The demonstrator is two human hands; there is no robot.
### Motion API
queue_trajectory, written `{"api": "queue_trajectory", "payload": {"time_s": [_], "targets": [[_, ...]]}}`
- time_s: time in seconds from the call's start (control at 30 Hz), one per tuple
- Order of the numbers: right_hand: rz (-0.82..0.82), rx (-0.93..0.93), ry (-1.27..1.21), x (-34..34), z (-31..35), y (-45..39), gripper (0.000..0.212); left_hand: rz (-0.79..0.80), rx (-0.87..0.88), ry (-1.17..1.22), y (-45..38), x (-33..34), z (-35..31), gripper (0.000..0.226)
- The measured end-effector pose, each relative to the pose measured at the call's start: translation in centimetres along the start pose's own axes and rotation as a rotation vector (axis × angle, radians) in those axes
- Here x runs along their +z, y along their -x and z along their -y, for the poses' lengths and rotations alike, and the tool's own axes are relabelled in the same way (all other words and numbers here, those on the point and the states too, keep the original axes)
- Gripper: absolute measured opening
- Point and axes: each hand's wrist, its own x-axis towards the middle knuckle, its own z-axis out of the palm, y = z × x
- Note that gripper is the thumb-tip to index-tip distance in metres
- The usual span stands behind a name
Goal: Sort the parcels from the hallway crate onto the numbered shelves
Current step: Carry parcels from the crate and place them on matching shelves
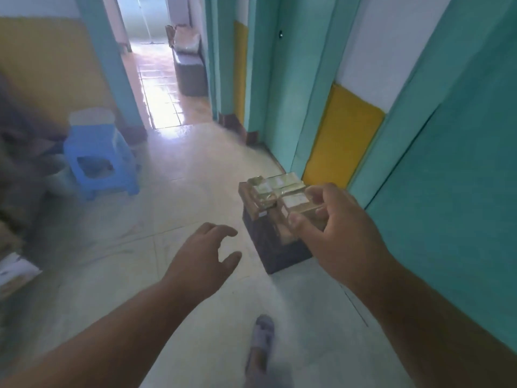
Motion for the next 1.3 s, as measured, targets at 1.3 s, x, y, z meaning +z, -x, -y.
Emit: {"api": "queue_trajectory", "payload": {"time_s": [1.3], "targets": [[-0.162, 0.805, 0.101, 28.0, -8.7, -58.8, 0.046, 0.806, 0.290, -0.104, -72.8, 11.7, 21.7, 0.037]]}}
